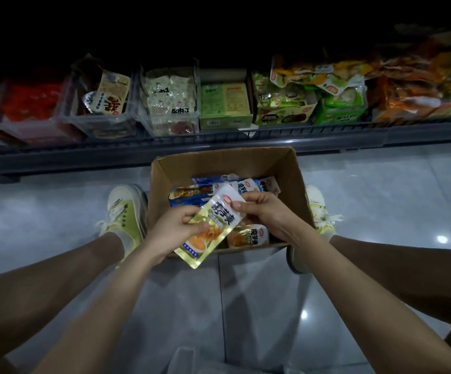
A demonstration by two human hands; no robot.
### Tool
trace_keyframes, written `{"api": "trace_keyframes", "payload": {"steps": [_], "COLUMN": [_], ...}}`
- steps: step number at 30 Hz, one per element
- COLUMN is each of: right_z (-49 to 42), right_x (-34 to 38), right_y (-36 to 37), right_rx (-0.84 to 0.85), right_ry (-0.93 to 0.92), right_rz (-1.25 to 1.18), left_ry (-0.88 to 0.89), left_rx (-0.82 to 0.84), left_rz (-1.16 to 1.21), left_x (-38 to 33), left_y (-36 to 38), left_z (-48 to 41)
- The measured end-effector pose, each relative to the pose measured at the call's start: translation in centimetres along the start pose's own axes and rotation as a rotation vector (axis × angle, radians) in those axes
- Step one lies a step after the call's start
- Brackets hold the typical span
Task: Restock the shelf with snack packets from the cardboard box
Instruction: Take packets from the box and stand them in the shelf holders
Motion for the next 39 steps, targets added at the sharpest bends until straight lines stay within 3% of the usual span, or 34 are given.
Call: {"api": "trace_keyframes", "payload": {"steps": [4, 6, 17, 27, 30, 34, 39], "right_z": [-3.3, -4.5, -10.3, -11.8, -11.5, -8.8, -4.7], "right_x": [-2.5, -4.9, -13.6, -15.3, -13.3, -8.4, -1.9], "right_y": [-3.3, -4.5, -4.6, -5.9, -5.9, -4.9, -3.5], "right_rx": [-0.134, -0.162, -0.111, -0.026, -0.072, -0.114, -0.005], "right_ry": [0.042, 0.095, 0.195, 0.163, 0.120, 0.123, 0.011], "right_rz": [0.081, 0.165, 0.497, 1.124, 1.073, 0.498, 0.386], "left_ry": [0.022, 0.009, -0.015, -0.084, -0.023, 0.019, 0.061], "left_rx": [-0.270, -0.328, -0.382, -0.380, -0.379, -0.436, -0.569], "left_rz": [0.074, 0.094, 0.091, 0.108, 0.121, 0.100, 0.089], "left_x": [0.5, 1.6, 6.3, 7.4, 6.7, 5.6, 3.4], "left_y": [-2.4, -2.8, -1.9, -1.4, -1.5, -2.5, -5.5], "left_z": [-1.4, -2.0, -4.3, -5.4, -5.2, -4.7, -3.2]}}
Point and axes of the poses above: each hand's wrist, its own z-axis away from the middle knuckle, its own y-axis out of the palm, x = y × z, the point moved 9 cm from there along -z, towards the middle knuckle, and after that the axes turned 12 degrees about -x, right-handed, at the moved point
